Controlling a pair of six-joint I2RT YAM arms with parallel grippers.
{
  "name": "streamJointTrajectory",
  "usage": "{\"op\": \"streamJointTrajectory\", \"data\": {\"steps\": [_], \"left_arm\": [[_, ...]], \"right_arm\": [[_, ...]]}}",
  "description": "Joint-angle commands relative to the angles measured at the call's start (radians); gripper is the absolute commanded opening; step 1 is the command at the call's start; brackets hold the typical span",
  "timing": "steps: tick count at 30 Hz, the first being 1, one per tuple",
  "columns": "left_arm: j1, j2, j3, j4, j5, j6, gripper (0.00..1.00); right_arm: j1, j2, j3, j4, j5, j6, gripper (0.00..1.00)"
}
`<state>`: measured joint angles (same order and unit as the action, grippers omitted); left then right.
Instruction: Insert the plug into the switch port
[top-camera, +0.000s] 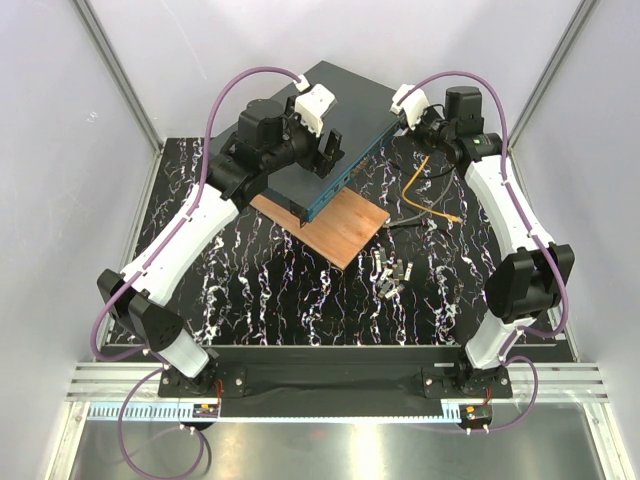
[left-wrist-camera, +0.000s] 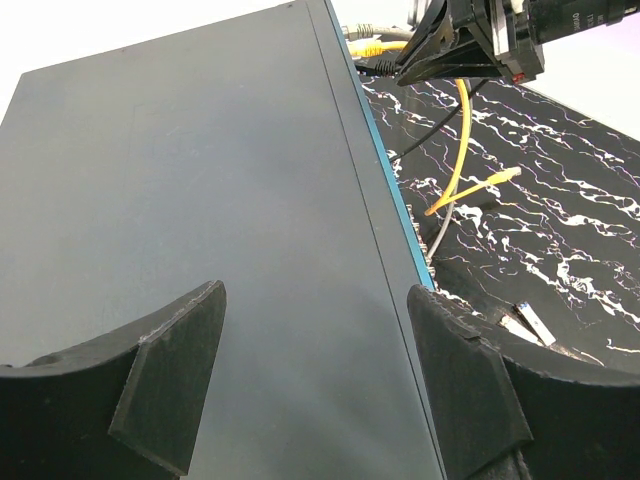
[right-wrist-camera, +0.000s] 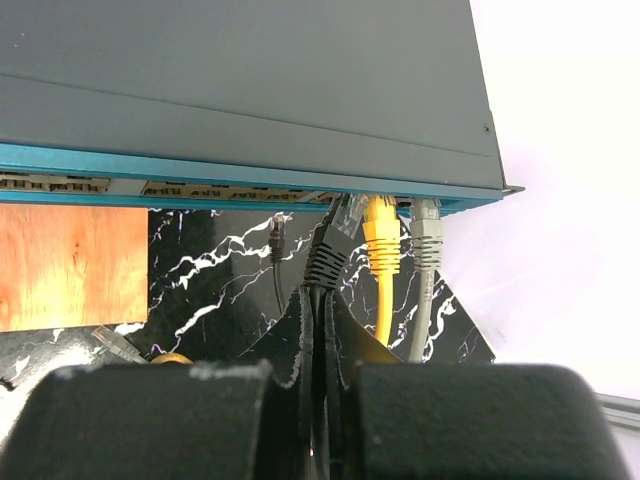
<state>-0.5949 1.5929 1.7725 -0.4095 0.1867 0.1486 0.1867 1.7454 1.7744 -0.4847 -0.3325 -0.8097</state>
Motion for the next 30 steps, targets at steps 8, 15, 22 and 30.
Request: {"op": "streamJointTrajectory", "data": {"steps": [8,15,22,30], "left_arm": [[0.006,-0.014,0.019,0.038,0.011,0.0,0.8],[0.006,-0.013,0.016,0.038,0.008,0.0,0.8],[0.009,-0.005,0.022,0.04,0.014,0.005,0.8],[0.009,-0.005,0.019,0.037,0.01,0.009,0.8]], "right_arm": [[0.033,0.037,0.086,0.147,-0.002,-0.049,0.0],[0.033,0.068,0.132,0.173,0.059,0.001,0.0],[0.033,0.077,0.148,0.195,0.067,0.034,0.0],[0.031,-0.003,0.062,0.213,-0.066,0.015,0.0]]}}
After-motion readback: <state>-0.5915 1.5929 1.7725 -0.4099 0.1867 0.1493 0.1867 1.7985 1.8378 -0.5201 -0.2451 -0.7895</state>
